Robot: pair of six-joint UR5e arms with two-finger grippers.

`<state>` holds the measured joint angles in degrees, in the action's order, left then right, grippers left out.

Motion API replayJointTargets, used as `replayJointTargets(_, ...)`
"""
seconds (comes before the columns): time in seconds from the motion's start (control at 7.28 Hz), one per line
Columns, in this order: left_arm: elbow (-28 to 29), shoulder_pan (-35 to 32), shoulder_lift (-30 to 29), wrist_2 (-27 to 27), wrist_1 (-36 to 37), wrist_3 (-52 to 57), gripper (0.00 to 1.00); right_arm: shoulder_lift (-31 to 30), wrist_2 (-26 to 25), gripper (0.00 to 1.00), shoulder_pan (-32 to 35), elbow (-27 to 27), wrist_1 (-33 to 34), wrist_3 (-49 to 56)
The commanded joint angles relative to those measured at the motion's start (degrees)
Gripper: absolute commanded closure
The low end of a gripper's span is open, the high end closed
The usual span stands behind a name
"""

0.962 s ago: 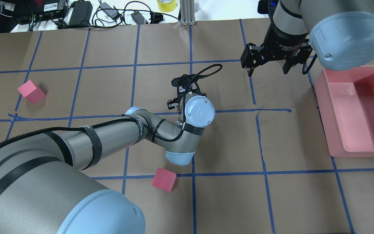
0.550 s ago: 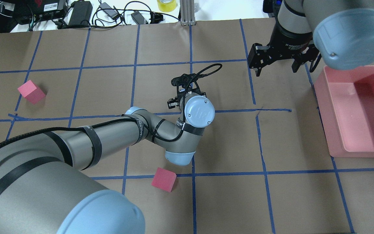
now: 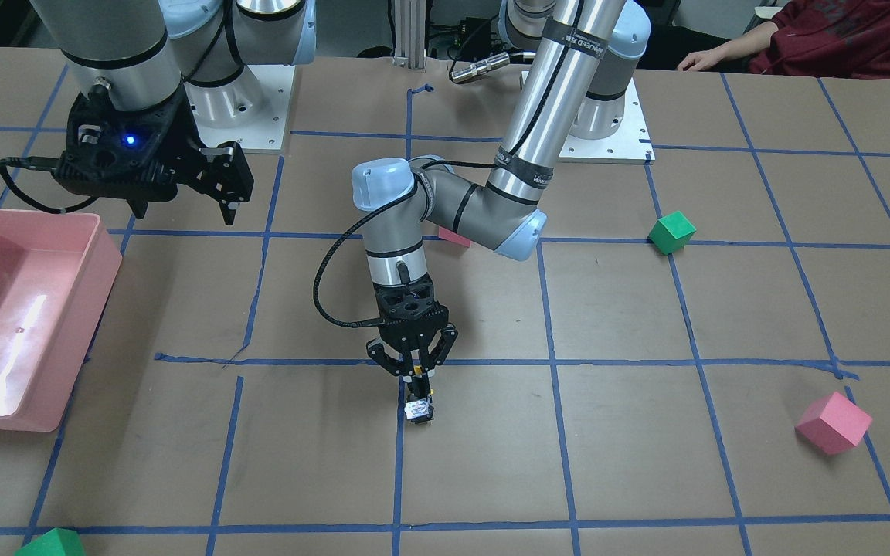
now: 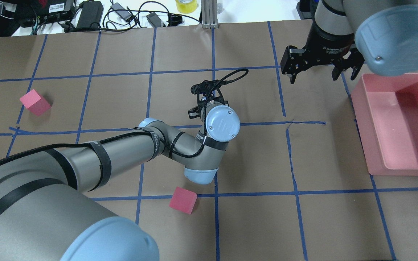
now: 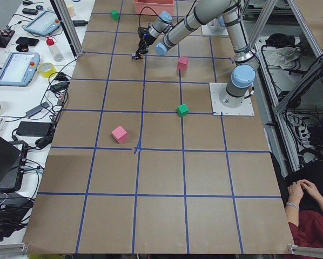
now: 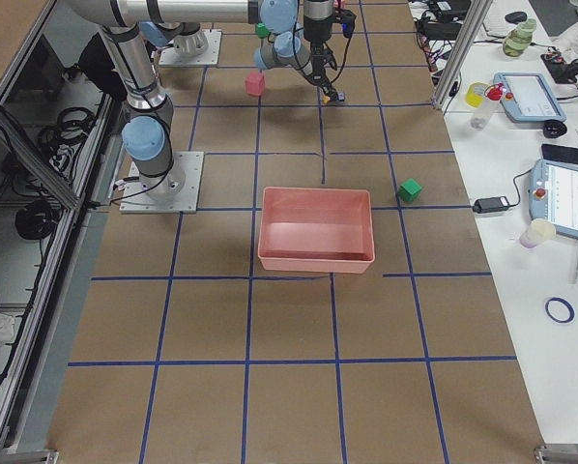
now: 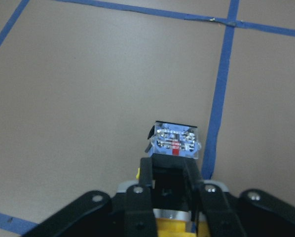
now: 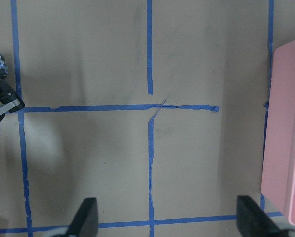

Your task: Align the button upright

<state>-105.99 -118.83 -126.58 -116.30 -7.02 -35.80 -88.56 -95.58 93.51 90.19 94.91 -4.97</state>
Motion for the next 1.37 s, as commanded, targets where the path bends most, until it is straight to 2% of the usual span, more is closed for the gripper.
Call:
replayJointTargets(0.0,0.0,0.0,0.64,0.28,-0.1,0.38,0.91,-0.99,-1.46,0.0,0.52,-1.85,-1.11,-1.18)
replayJointTargets(0.27,-0.09,0.0,0.64,0.19,-0.28,0.38,0.91,-0.74,-2.15,0.0,0.09,-1.5,-2.79,-1.18)
replayJointTargets(0.41,-0.09,0.0,0.12,0.02,-0.28,0.47,0.81,-1.17,-2.07,0.0,0.0,-1.68,-4.19,-1.1)
replayJointTargets(0.55,-0.09,0.0,0.11,-0.07,-0.36,0.82,0.5,-1.96,2.2,0.0,0.09,-1.94,-4.72,-0.22)
replayJointTargets(0.69,-0.09,0.0,0.11,-0.07,-0.36,0.91,0.47,-2.05,6.42,0.0,0.0,-1.6,-4.21,0.22)
replayJointTargets(0.82,0.0,0.0,0.37,-0.07,-0.45,3.08,0.37,-2.05,6.28,0.0,0.0,-1.42,-4.12,2.05)
replayJointTargets(1.24,0.0,0.0,0.37,-0.07,-0.54,4.78,0.32,-1.79,5.41,0.0,-0.17,-1.16,-5.26,2.16)
